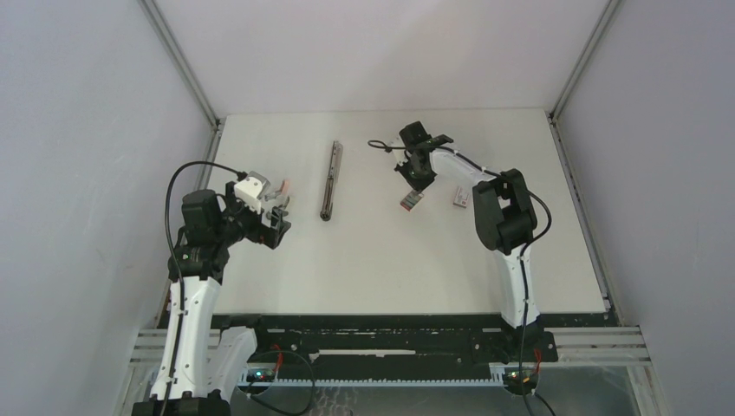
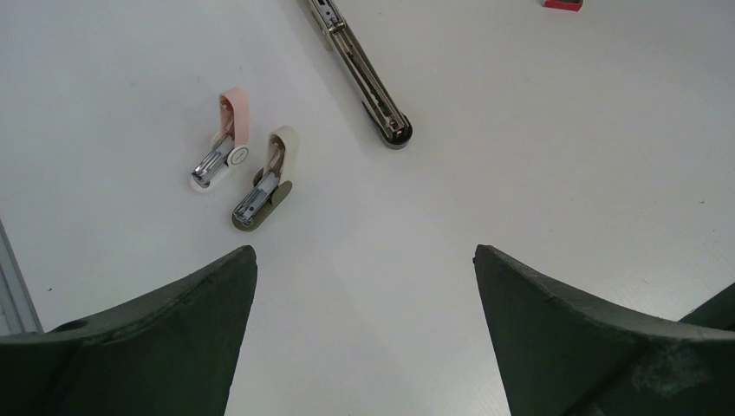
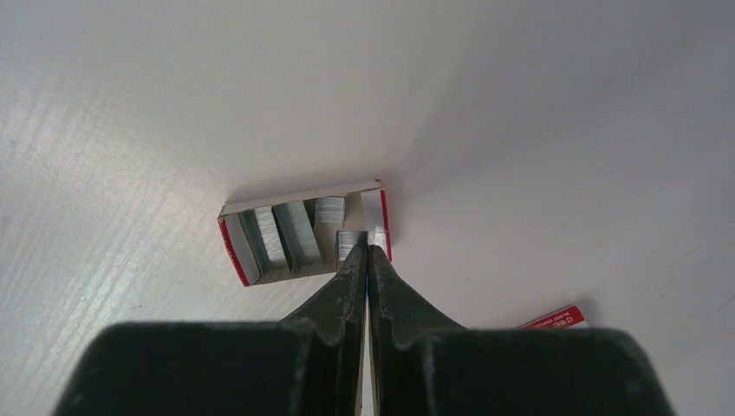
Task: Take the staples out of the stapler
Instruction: Place the staple in the staple box.
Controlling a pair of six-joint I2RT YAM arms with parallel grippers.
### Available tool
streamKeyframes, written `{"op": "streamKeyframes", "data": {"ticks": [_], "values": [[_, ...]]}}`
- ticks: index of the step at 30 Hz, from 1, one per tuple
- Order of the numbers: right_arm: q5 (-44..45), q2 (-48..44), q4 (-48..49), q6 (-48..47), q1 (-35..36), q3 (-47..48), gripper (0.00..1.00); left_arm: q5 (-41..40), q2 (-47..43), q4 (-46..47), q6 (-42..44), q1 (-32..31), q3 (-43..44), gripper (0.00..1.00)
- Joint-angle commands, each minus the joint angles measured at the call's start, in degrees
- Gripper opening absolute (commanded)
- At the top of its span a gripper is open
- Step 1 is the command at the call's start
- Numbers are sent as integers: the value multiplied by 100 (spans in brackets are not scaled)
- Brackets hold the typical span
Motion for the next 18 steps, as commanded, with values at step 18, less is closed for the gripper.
{"op": "streamKeyframes", "data": {"ticks": [18], "values": [[235, 89, 75, -199, 45, 61, 0, -7, -27, 147, 1, 32, -24, 100]]}}
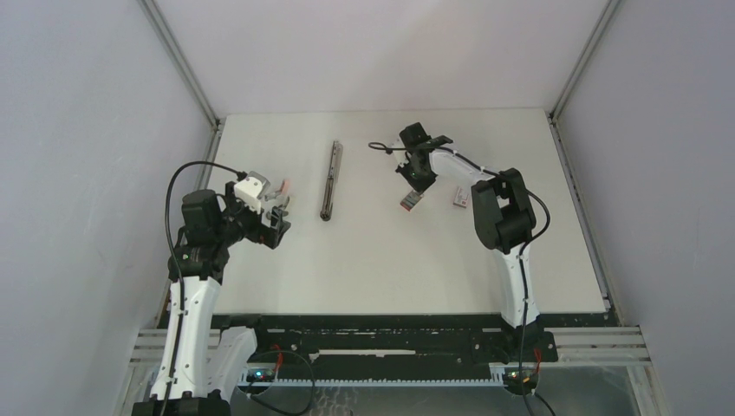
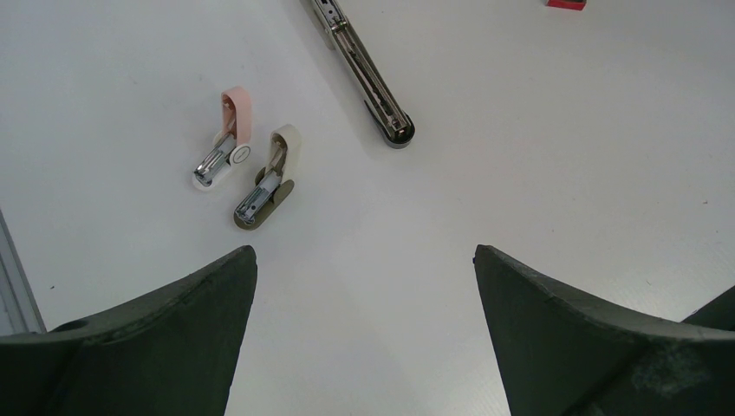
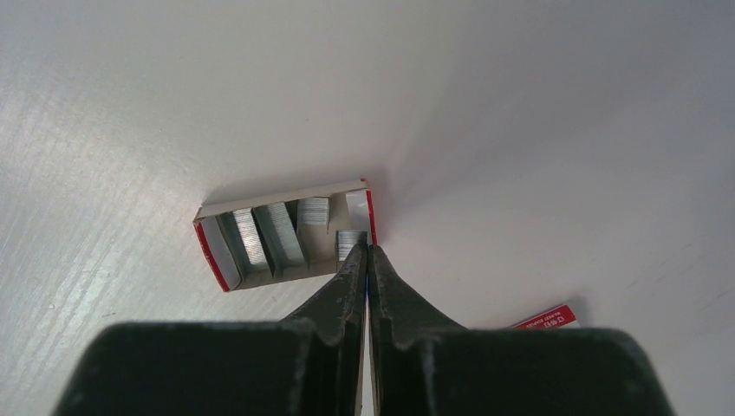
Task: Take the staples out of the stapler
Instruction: Place the staple in the staple box.
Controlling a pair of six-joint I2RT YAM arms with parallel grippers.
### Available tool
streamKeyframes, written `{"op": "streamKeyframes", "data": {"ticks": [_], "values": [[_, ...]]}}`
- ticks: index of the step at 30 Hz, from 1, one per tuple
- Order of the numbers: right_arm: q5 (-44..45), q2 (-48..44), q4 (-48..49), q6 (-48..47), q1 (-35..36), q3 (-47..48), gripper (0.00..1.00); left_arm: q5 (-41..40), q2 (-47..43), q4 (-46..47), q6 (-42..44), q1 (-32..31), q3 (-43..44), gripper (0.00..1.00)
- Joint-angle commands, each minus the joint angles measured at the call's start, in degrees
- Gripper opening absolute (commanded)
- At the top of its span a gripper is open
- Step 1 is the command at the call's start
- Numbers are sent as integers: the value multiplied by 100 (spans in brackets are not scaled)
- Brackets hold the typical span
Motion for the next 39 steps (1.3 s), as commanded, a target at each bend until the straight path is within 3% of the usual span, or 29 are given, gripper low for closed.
{"op": "streamKeyframes", "data": {"ticks": [1, 39], "values": [[55, 18, 73, -112, 36, 56, 0, 21, -28, 140, -8, 28, -19, 100], [246, 10, -88, -247, 196, -76, 1, -16, -46, 100, 9, 33, 8, 100]]}}
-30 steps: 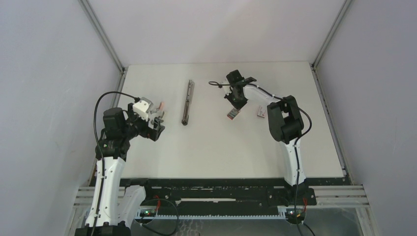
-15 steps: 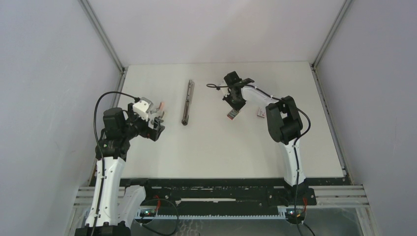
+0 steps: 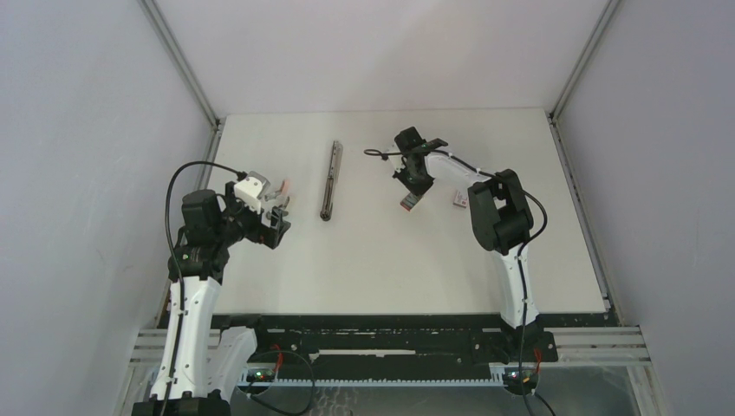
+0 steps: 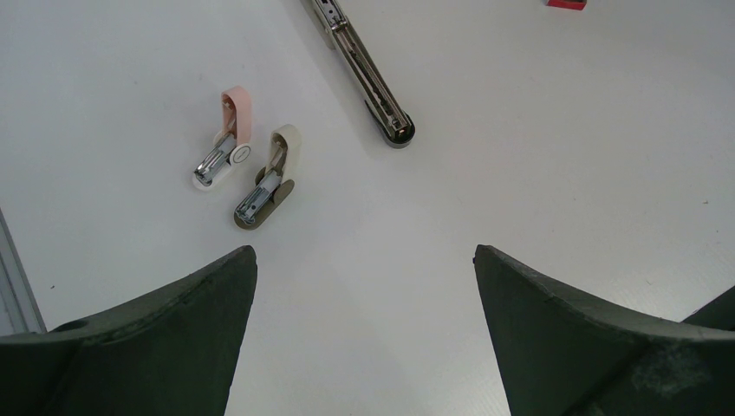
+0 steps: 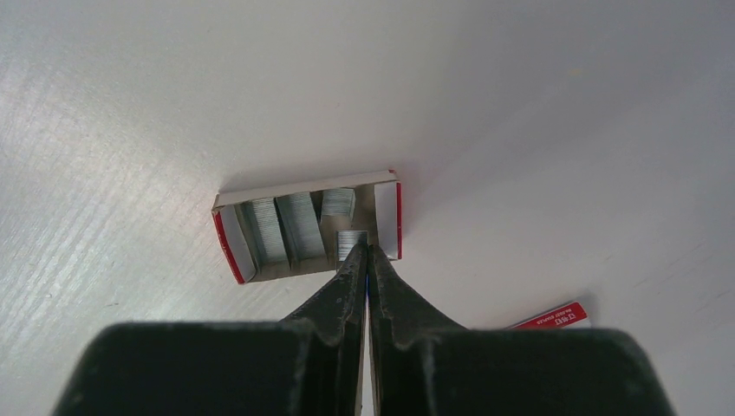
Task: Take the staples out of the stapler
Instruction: Place the staple in the staple box.
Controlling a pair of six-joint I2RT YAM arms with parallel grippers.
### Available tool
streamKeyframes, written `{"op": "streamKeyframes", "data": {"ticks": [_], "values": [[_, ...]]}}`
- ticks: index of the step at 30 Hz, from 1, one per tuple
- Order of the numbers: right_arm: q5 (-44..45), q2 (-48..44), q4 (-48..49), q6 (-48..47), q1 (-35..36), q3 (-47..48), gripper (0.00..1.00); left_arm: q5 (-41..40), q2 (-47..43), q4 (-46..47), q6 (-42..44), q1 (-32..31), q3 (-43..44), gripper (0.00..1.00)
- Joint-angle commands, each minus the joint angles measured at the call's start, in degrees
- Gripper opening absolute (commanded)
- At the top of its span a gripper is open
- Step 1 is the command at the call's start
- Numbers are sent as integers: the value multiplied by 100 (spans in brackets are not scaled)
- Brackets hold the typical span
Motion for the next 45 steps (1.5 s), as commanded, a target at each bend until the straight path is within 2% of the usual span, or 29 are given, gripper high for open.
{"op": "streamKeyframes", "data": {"ticks": [1, 28, 45], "values": [[108, 0, 19, -62, 27, 8, 1, -11, -51, 106, 7, 36, 6, 100], [-19, 62, -10, 60, 134, 137, 6, -55, -42, 100, 1, 32, 11, 100], [-108, -221, -151, 220, 129, 314, 8, -47, -9, 102, 3, 33, 18, 100]]}}
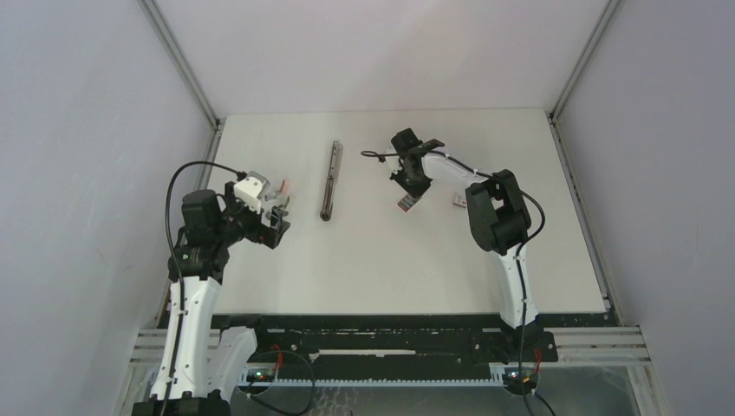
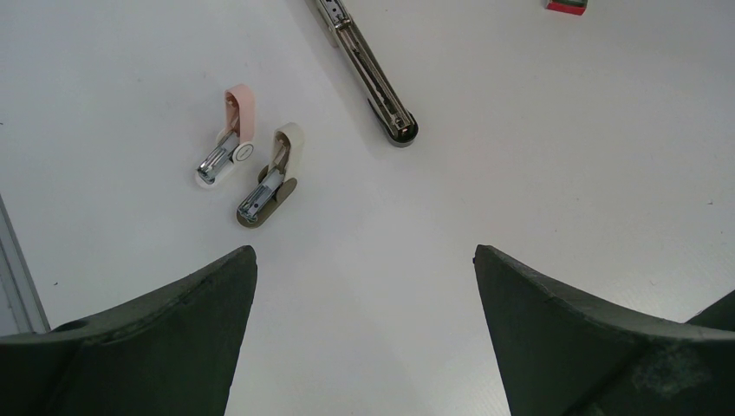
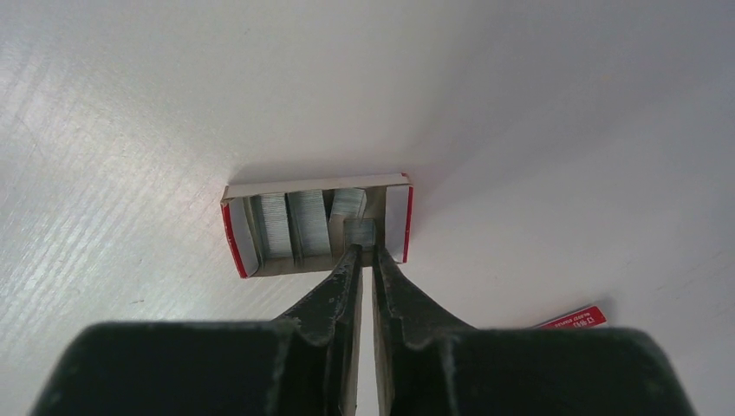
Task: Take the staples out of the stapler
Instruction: Place the staple in the staple box, then pick up the shell from the center of the board.
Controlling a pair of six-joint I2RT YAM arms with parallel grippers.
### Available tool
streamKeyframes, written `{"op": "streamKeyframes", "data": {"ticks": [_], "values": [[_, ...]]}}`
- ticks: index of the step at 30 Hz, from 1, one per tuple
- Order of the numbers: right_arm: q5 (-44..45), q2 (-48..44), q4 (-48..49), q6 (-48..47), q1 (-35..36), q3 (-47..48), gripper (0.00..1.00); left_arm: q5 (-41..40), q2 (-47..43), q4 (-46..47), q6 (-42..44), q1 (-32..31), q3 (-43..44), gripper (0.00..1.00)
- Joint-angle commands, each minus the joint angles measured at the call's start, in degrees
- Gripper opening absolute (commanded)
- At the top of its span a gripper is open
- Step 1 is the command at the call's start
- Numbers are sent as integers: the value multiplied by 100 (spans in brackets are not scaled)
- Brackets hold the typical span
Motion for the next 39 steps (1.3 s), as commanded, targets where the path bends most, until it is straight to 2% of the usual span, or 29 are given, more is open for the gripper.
{"op": "streamKeyframes", "data": {"ticks": [1, 12, 17, 21, 28, 31, 35, 39], "values": [[-107, -322, -50, 159, 22, 254, 8, 1, -9, 105, 1, 31, 24, 100], [-362, -719, -271, 317, -204, 400, 17, -7, 17, 101, 8, 36, 29, 100], [-498, -1066, -378, 333, -582, 380, 41, 10, 4, 79, 41, 35, 34, 100], [-595, -1172, -485, 392, -971, 368, 50, 40, -8, 51, 60, 34, 47, 100], [-742, -1011, -853, 1365, -1895, 401, 55, 71, -13, 39, 80, 34, 48, 100], [-538, -1063, -769, 1721, -2196, 108, 55, 101, 15, 37, 80, 28, 49, 100], [-762, -1153, -592, 1883, -2480, -385, 56, 119, 13, 18, 88, 29, 65, 100], [-1022, -1041, -422, 2127, -2670, -667, 62, 108, 0, 18, 86, 36, 66, 100]]}}
